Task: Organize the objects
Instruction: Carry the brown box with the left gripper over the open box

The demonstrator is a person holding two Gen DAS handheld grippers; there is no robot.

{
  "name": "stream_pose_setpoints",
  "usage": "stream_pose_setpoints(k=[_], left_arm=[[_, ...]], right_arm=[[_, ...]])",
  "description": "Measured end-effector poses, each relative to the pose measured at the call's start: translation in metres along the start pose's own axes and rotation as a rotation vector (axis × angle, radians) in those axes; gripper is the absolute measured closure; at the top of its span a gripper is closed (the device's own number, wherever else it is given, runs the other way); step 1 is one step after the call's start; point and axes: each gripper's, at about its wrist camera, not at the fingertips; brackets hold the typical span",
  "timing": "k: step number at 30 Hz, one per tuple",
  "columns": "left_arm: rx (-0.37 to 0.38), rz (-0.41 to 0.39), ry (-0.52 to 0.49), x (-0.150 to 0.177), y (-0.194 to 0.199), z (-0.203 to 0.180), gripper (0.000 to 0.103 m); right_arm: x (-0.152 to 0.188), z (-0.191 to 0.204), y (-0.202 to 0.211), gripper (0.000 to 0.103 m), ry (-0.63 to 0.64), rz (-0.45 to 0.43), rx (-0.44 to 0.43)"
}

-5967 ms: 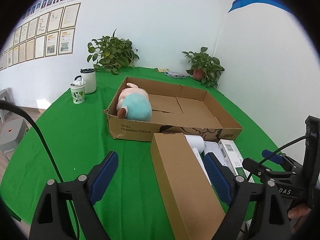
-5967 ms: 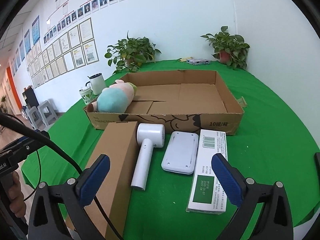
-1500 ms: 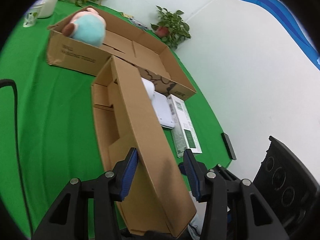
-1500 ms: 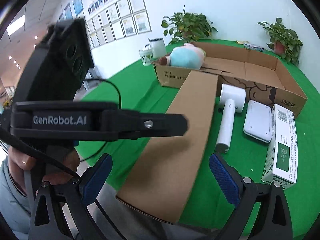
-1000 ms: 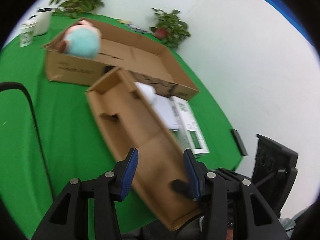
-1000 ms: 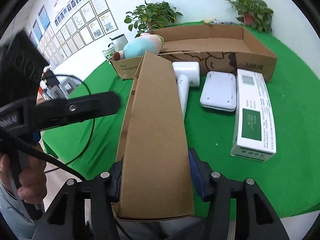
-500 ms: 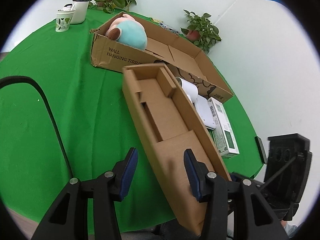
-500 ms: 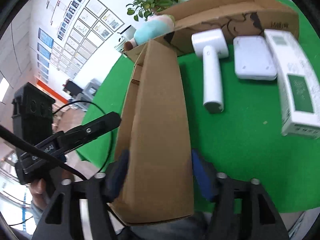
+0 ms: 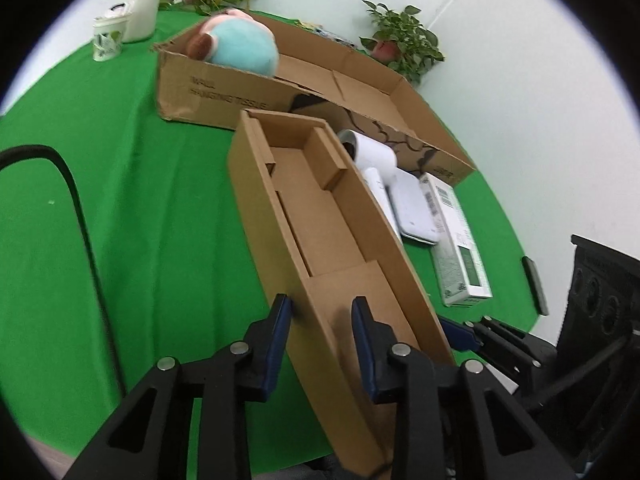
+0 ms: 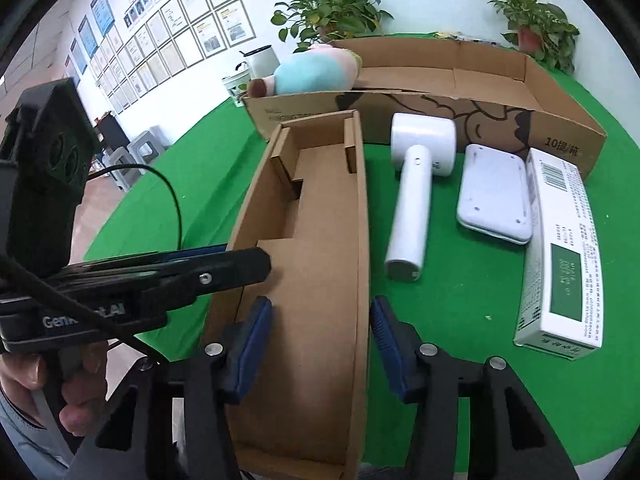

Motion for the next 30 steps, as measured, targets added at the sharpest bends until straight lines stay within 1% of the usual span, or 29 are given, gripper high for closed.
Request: stream_pose_setpoints(k=[1,3,5,6,7,8,12,13,14,17,20,25,28,30], left_arm=[[-0.017,-0.007,0.001,0.0,0.004,0.003,0.074],[-0.012,-0.008,0.017,0.0,0.01,0.01,0.074],[-0.023,-0.008,0.021,-0.002,0.012,0.015,0.074],[-0.037,-0.01,0.02,-0.002,0.012,0.015,0.074],[-0.044,-0.009,0.024,-0.003,0.011,0.016,0.074],[-0.043,-0.008,0.026,-0.005,0.01,0.016,0.074],[-0.039,-0.002,0.027,-0.008,0.003,0.015,0.074],[-0.033,0.0,0.032,-0.008,0.001,0.015,0.076],[-0.028,-0.002,0.039,-0.009,0.0,0.016,0.076],[-0.034,-0.001,0.039,-0.009,0.0,0.016,0.081],[-0.049,-0.005,0.031,-0.009,0.002,0.014,0.083],[-0.068,-0.017,0.023,-0.006,0.004,0.01,0.086],[-0.07,-0.041,0.01,-0.005,0.01,0.004,0.087],[-0.087,-0.069,-0.017,-0.006,0.017,-0.004,0.088]], right_arm=[[-0.001,0.003,-0.002,0.054,0.002,0.002,-0.019],[-0.001,0.012,-0.003,0.053,0.017,0.006,-0.061],[-0.001,0.018,-0.004,0.049,0.031,0.003,-0.069],[-0.001,0.019,-0.005,0.045,0.034,-0.002,-0.06],[-0.002,0.019,-0.005,0.038,0.031,-0.008,-0.044],[-0.003,0.018,-0.005,0.036,0.026,-0.012,-0.025],[-0.013,0.018,-0.014,0.037,0.03,-0.009,0.035],[-0.016,0.018,-0.016,0.042,0.031,-0.008,0.047],[-0.019,0.018,-0.017,0.05,0.032,-0.005,0.054],[-0.024,0.02,-0.023,0.06,0.044,0.0,0.054],[-0.022,0.027,-0.022,0.061,0.049,-0.006,0.086],[-0.021,0.027,-0.023,0.063,0.04,-0.016,0.1],[-0.019,0.029,-0.017,0.069,0.045,-0.042,0.127],[-0.02,0.03,-0.009,0.072,0.048,-0.066,0.147]])
Point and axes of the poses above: each gripper's, at about its wrist camera, not at the fingertips, and y roughly against the way its jaws point, z to its left, x to its underside, and after that the axes turned 13 degrees about y, right-handed
